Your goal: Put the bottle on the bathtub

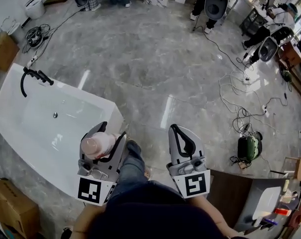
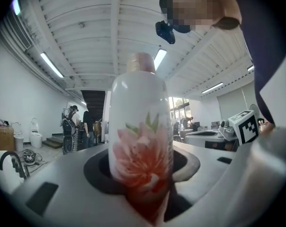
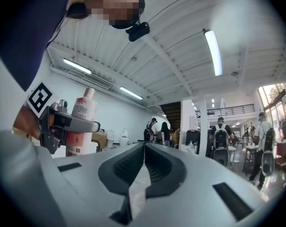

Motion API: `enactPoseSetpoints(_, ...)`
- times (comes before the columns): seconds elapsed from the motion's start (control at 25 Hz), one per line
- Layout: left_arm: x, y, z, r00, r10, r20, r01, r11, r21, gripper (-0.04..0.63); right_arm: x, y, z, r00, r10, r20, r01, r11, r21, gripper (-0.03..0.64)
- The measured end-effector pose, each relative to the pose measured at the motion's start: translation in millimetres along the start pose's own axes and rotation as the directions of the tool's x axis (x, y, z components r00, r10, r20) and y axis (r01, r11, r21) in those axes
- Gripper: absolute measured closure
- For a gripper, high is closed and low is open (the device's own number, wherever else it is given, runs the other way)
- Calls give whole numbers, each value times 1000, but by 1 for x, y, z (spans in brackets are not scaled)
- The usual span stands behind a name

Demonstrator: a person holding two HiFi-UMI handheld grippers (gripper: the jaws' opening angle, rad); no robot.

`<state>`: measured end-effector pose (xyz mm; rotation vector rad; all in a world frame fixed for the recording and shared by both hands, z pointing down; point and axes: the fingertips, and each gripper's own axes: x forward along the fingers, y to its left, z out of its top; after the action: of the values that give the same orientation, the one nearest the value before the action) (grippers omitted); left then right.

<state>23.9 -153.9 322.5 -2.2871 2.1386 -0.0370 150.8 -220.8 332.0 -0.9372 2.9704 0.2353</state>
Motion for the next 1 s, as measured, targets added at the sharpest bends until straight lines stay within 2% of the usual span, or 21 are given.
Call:
enactPoseSetpoints(0.08, 16, 28, -4, 999, 47, 13, -47, 999, -14, 370, 40, 9, -8, 997, 83, -2, -83, 996, -26, 590)
enactPoseSetpoints(0.2, 39, 77, -10, 994, 106, 25, -105, 994, -37, 370, 105, 25, -15, 976, 217, 17, -216, 975, -42, 591)
enactPoseSetpoints(0.48, 78, 176, -30, 978, 210, 18, -210, 978, -14, 370, 240, 67, -27, 880, 470, 60, -470, 882, -26, 591)
enactPoseSetpoints(0.72, 79, 230, -52, 960, 281, 17, -281, 960, -6, 370, 298, 101, -48, 826, 563, 39, -563, 826, -6, 591)
enactPoseSetpoints(1.0, 82, 267, -91, 944, 331, -11, -331, 944, -9, 370, 328, 138, -86, 730, 684, -20, -683, 730, 42, 591)
